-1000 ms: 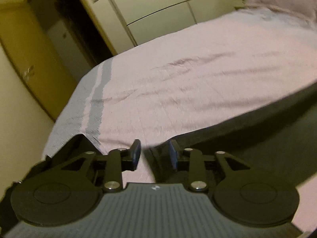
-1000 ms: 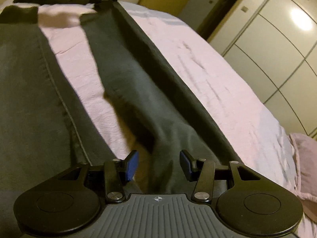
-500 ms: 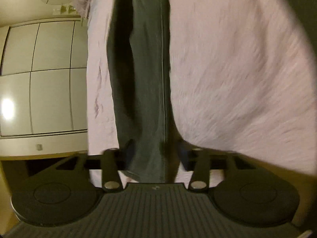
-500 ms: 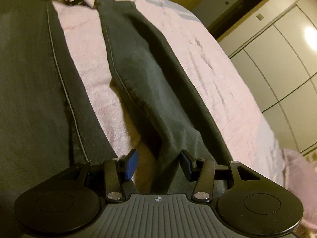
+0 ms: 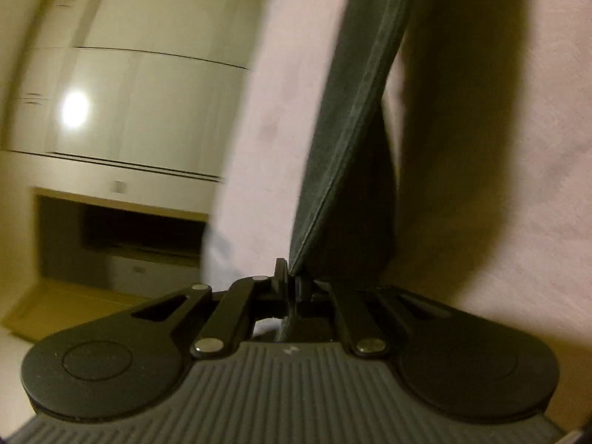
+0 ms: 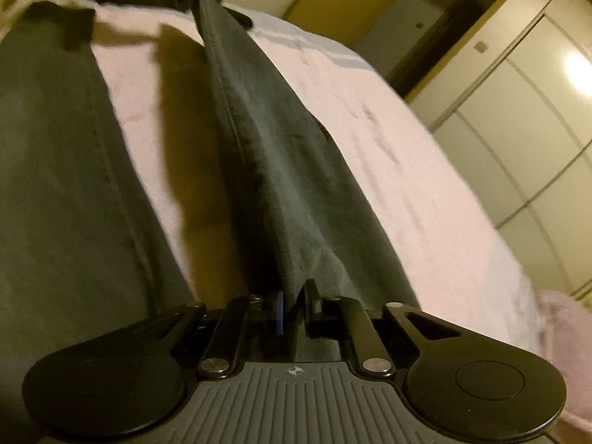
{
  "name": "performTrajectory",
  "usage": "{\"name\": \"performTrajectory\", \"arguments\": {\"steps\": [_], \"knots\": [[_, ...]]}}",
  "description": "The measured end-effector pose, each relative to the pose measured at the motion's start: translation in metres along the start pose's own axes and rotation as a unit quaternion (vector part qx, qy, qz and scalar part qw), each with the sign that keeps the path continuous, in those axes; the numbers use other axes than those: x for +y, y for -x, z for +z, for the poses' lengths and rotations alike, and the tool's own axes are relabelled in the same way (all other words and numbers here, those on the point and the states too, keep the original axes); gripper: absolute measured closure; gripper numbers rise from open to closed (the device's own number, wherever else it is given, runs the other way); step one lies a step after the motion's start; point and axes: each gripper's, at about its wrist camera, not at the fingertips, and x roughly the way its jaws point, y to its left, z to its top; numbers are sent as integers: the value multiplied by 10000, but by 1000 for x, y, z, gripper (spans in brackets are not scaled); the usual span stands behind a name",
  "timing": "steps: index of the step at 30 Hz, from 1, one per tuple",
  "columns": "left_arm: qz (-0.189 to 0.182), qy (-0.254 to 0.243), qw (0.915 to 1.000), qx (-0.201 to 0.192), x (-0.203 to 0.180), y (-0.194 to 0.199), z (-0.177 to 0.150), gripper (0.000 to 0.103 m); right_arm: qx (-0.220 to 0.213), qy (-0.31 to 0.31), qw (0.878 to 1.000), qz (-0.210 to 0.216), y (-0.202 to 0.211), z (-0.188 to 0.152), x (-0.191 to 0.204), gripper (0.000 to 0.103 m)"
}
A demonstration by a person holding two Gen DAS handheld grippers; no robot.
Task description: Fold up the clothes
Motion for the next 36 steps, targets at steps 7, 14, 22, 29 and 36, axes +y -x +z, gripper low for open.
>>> {"name": "performTrajectory", "arguments": {"steps": [7,14,22,29,36], "knots": [[-91,-449,9983,353,-39,2,-7,86,-196,-542,9980,-266,38,-24,19,69],[-133,684,9963,500,-4,36,-3,84,-155,-2139,9685,-1263,123,-100,-7,65],[-553,1115,9917,-335,21,52,85,75,-111,-4466,8822,-1485,175,-198,-92,55],[-1321,1877,9714,-616,60,0,156,68,75,-5229,8455,-1080,138,-252,-179,52],[-2358,2627,9332,-673,78,-72,192,67,256,-5918,8029,-663,83,-306,-239,27]]}}
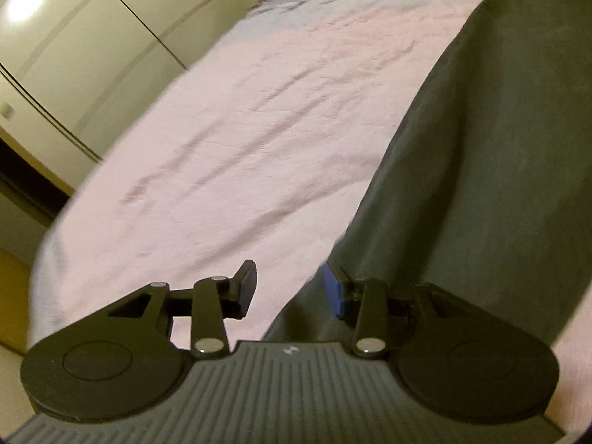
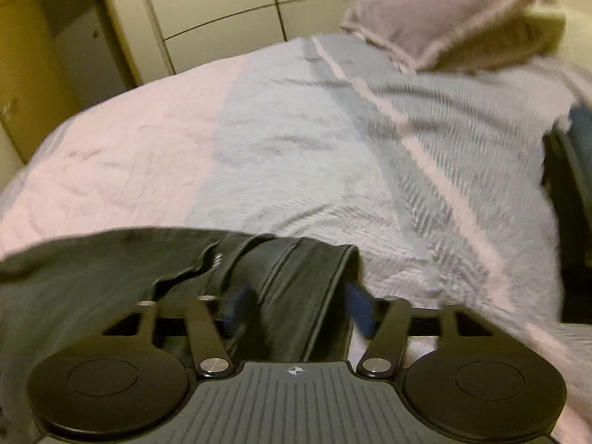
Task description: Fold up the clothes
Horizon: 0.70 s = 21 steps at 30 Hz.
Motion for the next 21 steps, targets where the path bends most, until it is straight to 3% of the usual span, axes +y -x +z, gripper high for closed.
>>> {"name": "performTrajectory", "arguments": {"steps": [4,5,8,11,15,18,21], "knots": [[-387,-150,9991,22,-1,-23,7,66,166,-476,9976,470,-12,-6,-25,28],[-427,-105,9990,39,1,-26,7,66,161,-526,9969,560,-11,-7,-28,40],[-580,182,9981,36,10,-23,11,66,143,-581,9960,658,-5,-8,-31,53],[-636,495,9965,-220,27,-4,10,66,41,-354,9981,505,2,-6,-21,65],[-709,603,9954,-237,44,14,7,60,-229,-189,9987,415,16,-4,-12,76],[-1157,581,9916,58,46,9,2,52,-378,-110,9986,361,20,-5,-5,79],[-1047,260,9935,373,32,-9,-4,50,-423,-49,9987,296,20,-7,-1,80]]}}
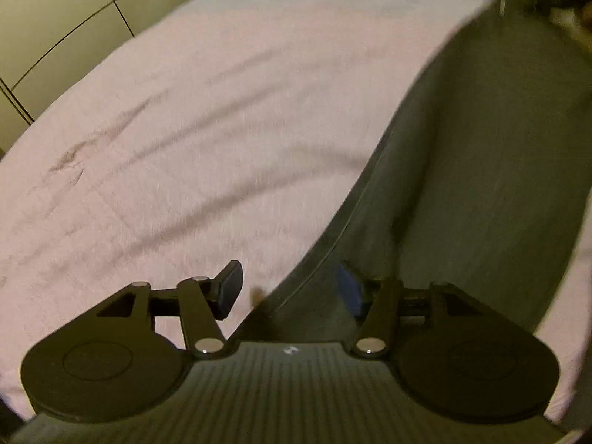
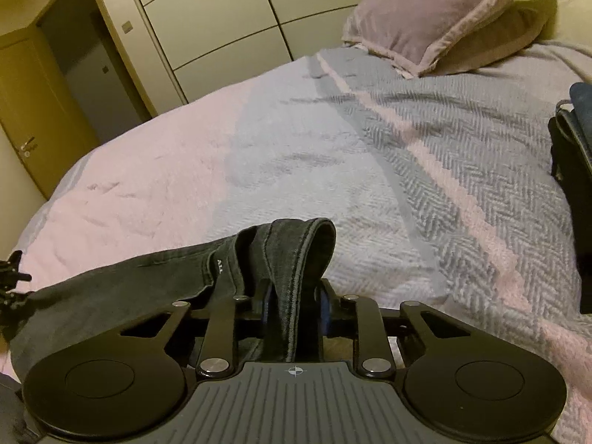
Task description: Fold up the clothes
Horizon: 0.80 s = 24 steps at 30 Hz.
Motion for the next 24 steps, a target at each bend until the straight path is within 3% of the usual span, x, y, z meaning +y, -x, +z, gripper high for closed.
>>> {"name": "performTrajectory", "arguments": {"steps": [2,4,5,6,8,10,13,15,17,19,21,24], "knots": [[6,-84,9999,114,-6,-12,-1,50,-9,51,10000,-33,0,0,2,80],[-84,-163,9996,209,-12,-16,-1,66,-16,120,9999,-71,0,1,6,80],[-131,-217,9994,227,-14,-14,1,83,-31,184,9998,-100,1,1,8,80],[-90,-306,9993,214,-15,-13,2,88,-68,292,9995,-138,3,2,12,81],[-9,-482,9987,189,-17,-9,6,92,-169,479,9985,-207,7,5,19,81],[338,-514,9981,-11,-12,-6,8,93,-274,631,9973,-252,7,10,23,81],[794,-250,9959,-360,1,-8,12,93,-277,731,9964,-322,-4,16,23,81],[835,-248,9959,-229,0,-17,11,87,84,620,9973,-387,-22,15,17,80],[903,-237,9956,-125,-1,-23,8,80,242,332,9983,-424,-31,13,7,69],[1042,-2,9942,-251,6,-12,1,68,167,161,9985,-503,-25,11,6,62],[1147,251,9923,-407,18,10,-12,66,-19,343,9962,-798,-11,9,18,57],[1596,496,9848,-465,39,55,-38,66,-360,896,9879,-1213,14,8,51,56]]}}
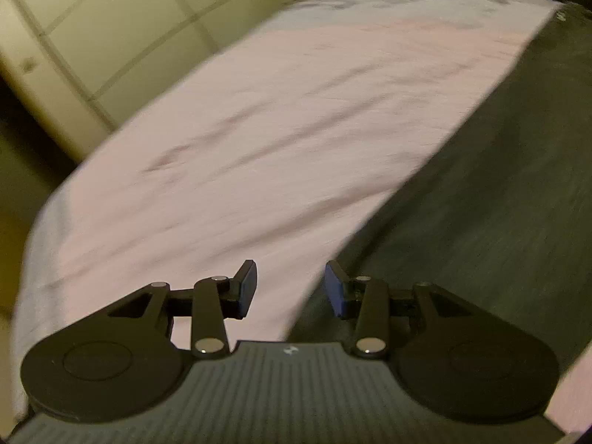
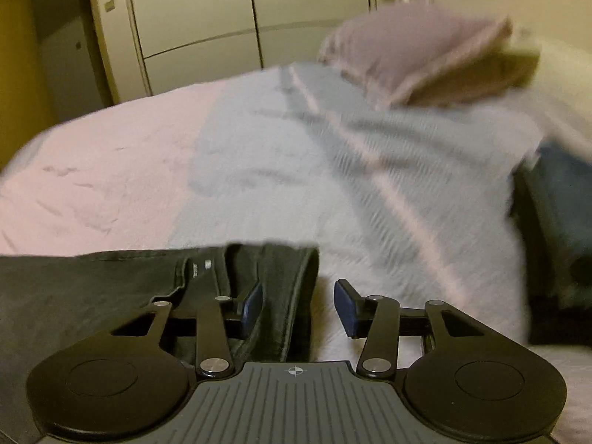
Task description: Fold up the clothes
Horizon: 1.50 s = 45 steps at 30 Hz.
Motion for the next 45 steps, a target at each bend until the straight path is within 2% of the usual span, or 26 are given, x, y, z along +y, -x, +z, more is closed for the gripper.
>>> {"name": "performTrajectory", "arguments": {"steps": [2,4,7,12,15,17,19,21,24,26,28,30,32,34,36,37,38,39,41,43,45], "knots": [[317,54,9995,61,24,28,-23,66,-226,212,9995,66,19,2,20,56],[574,99,9982,167,44,53,-47,65,-331,349,9982,347,32,1,44,55],[726,119,9963,433,61,78,-84,65,-327,588,9938,883,38,-6,89,55],[600,-201,9959,647,56,91,-122,64,-140,936,9808,1704,31,-13,172,54],[271,-616,9952,713,39,88,-138,64,-79,1299,9688,2107,26,-16,225,54],[103,-1174,9889,901,19,83,-149,66,-36,1583,9590,2351,22,-17,258,54],[124,-1571,9840,828,2,87,-161,66,-10,1834,9513,2477,16,-19,287,53],[213,-1624,9844,643,-5,94,-166,66,25,2010,9441,2613,10,-19,313,53],[342,-1250,9909,357,11,106,-162,59,71,2147,9345,2839,7,-23,343,53],[422,-646,9963,374,34,101,-155,59,111,2242,9296,2925,6,-27,357,52],[179,371,9980,483,64,86,-150,57,157,2306,9260,2985,2,-32,370,51],[-246,1349,9882,680,88,60,-153,58,224,2337,9253,2979,-4,-38,380,51],[-496,1799,9789,829,100,35,-156,58,290,2442,9238,2934,-10,-45,390,49],[-663,1936,9746,909,99,18,-159,57,341,2840,9198,2687,-17,-54,404,49],[-769,2101,9704,904,100,7,-160,60,348,3165,9110,2622,-20,-61,415,49],[-793,2119,9702,864,101,5,-160,67,343,3316,9055,2624,-23,-65,419,48],[-807,2072,9717,800,103,6,-160,87,321,3433,9011,2628,-26,-67,424,48],[-734,1913,9764,679,103,9,-158,90,297,3546,8968,2631,-28,-70,429,48],[-202,1598,9865,308,103,22,-151,90,239,3666,8912,2660,-32,-74,438,48],[93,1677,9858,89,111,28,-147,89,217,3662,8899,2712,-36,-75,444,48],[285,1742,9841,196,116,23,-146,84,227,3639,8894,2759,-38,-76,447,48]]}}
